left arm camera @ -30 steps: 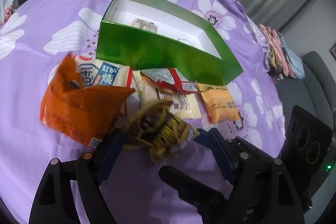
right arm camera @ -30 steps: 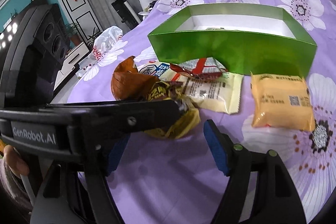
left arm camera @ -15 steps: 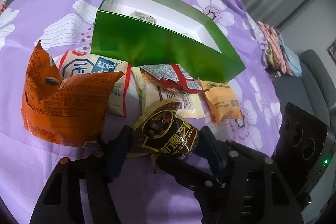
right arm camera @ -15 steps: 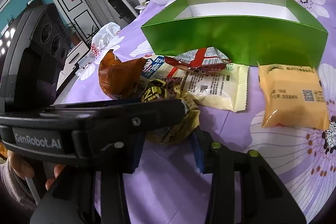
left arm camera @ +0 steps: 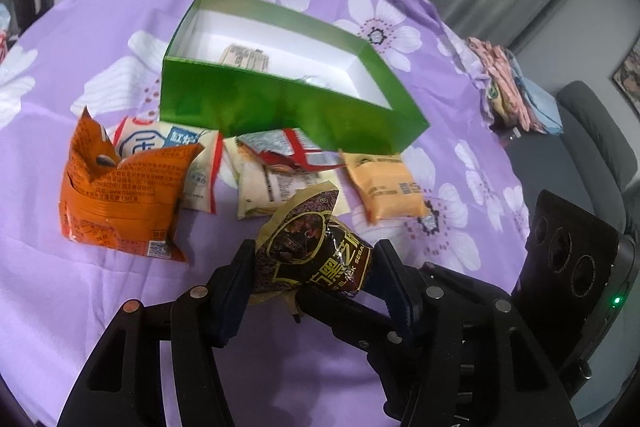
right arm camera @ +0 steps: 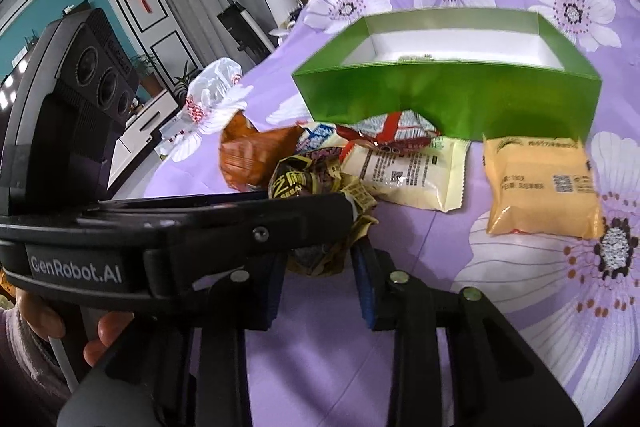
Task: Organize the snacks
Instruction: 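Carry the brown packet into the green box and open the left tool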
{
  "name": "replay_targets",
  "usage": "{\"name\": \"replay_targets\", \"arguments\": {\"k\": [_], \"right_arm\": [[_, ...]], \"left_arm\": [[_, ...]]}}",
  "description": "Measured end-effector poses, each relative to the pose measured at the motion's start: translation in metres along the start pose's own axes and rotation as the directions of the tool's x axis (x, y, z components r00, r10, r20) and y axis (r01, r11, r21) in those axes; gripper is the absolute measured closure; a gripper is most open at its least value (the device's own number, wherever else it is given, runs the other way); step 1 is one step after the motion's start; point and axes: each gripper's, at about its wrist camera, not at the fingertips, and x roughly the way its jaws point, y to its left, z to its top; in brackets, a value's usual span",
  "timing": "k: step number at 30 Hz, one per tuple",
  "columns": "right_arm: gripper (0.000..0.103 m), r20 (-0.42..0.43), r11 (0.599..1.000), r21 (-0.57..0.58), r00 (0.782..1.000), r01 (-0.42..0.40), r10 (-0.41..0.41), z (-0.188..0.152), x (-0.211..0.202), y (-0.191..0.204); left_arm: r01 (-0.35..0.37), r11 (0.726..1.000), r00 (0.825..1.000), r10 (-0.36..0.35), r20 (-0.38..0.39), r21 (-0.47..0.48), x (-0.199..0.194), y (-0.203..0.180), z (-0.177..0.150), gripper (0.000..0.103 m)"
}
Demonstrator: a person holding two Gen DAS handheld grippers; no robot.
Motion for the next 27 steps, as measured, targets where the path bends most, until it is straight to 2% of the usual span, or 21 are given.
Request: {"name": "replay_targets", "arguments": {"k": [13, 27], "right_arm": [[0.071, 0.071, 1.0, -0.025, 0.997, 0.01, -0.008, 0.004, -0.038, 0.006], [0.071, 0.144, 0.999, -0.043, 0.989, 0.027, -0.021, 0.027, -0.057, -0.001]], "left_arm": [[0.003, 0.997, 0.999, -0.007, 0.049, 0.078, -0.018, -0.033, 0.001, 0.044], [0.015, 0.988, 0.995, -0.029, 0.091, 0.151, -0.024, -0.057, 0.031, 0.044]]}}
